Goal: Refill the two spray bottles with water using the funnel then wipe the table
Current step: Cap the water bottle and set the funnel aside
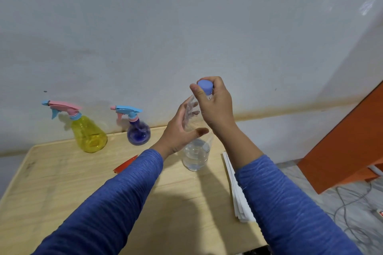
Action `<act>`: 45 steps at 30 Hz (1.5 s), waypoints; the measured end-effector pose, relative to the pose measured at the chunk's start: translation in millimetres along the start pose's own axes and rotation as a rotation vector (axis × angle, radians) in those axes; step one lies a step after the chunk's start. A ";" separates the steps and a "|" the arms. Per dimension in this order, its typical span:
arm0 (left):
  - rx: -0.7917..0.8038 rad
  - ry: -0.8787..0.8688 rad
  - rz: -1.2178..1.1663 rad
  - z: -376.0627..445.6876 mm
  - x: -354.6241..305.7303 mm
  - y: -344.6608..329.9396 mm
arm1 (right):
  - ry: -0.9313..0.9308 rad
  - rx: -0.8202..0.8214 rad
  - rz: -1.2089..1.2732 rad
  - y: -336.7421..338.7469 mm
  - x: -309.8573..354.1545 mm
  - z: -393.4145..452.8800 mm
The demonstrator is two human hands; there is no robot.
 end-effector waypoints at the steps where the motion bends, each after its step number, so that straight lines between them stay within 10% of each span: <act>1: -0.003 0.006 0.003 -0.4 -0.4 -0.4 | 0.024 0.011 -0.016 0.2 0.8 0.5; 6: 0.019 0.056 0.077 -15.2 24.7 -2.8 | 0.266 0.101 0.045 9.7 -4.8 -20.7; 19: -0.113 0.196 0.053 -47.3 79.3 12.8 | 0.225 0.078 0.027 -3.1 -68.7 -43.1; 33: -0.082 0.275 1.195 -82.7 136.8 161.4 | 0.272 0.018 -0.023 -20.9 -56.1 -48.3; 45: -0.266 0.368 0.568 -88.5 126.6 183.0 | 0.195 -0.080 -0.096 -23.3 -50.3 -61.1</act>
Point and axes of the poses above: each hand's wrist, its own z-axis towards the middle knuckle, its own y-axis out of the back of the hand, x = y × z, the point moved 10 cm from there along z, towards the middle knuckle, and after that the axes turned 15 degrees about -x, right-handed, at the moved point
